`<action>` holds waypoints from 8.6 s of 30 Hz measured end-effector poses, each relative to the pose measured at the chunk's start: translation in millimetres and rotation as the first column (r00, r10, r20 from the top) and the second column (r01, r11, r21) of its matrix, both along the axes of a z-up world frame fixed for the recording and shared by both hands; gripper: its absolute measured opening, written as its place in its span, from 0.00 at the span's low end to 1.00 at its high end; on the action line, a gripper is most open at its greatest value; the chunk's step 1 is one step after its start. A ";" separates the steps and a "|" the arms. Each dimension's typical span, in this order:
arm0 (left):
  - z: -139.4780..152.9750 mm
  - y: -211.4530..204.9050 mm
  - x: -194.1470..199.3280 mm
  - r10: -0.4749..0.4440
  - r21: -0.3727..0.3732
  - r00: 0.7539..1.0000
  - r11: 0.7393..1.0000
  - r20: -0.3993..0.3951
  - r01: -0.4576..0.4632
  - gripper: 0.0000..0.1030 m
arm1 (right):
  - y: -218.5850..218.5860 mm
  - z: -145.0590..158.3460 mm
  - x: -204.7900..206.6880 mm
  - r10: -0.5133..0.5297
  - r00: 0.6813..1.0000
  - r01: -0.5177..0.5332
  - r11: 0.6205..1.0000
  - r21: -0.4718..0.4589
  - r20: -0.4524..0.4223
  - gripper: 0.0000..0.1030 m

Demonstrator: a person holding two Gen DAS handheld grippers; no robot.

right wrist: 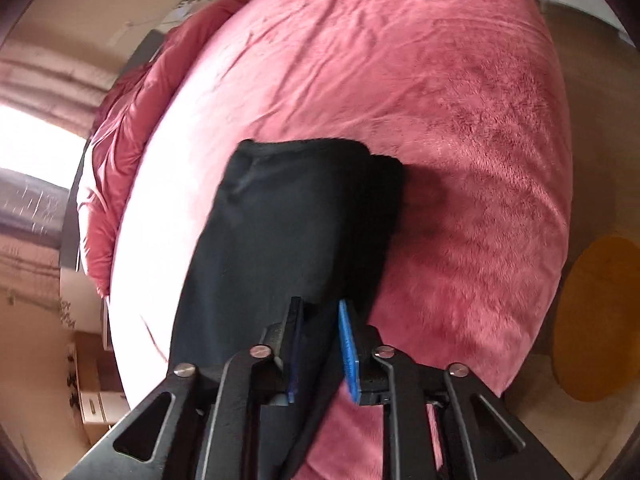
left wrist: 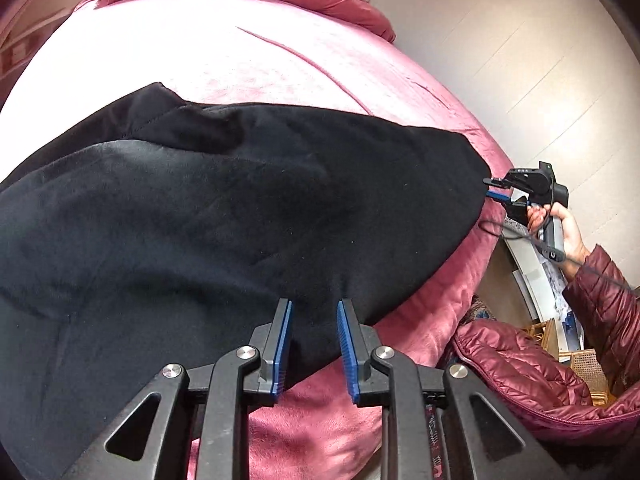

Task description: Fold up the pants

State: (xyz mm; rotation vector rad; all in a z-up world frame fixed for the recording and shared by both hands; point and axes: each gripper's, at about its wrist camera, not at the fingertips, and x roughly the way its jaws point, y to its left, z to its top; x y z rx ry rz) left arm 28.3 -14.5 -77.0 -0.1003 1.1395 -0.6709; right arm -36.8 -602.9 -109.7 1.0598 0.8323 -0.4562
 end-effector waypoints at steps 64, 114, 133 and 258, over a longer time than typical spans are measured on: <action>-40.5 116.7 10.4 0.376 0.107 0.926 0.921 0.017 -0.376 0.24 | 465.5 6.2 289.4 0.940 0.341 -0.939 0.341 -0.034 0.021 0.05; -12.2 308.9 -69.5 0.818 -0.040 0.546 0.548 -0.181 -0.835 0.31 | 449.6 3.6 87.2 0.909 0.286 -0.915 0.165 -0.368 -0.304 0.54; 3.9 257.3 -59.0 0.708 0.173 0.703 0.686 0.065 -0.707 0.05 | 428.6 -32.5 60.1 0.903 0.348 -0.922 0.281 -0.267 -0.252 0.56; 76.3 -79.5 116.6 0.075 -0.430 0.991 0.895 -0.113 -0.117 0.14 | 245.5 -2.7 -26.6 0.671 0.708 -0.706 0.665 -0.243 -0.220 0.72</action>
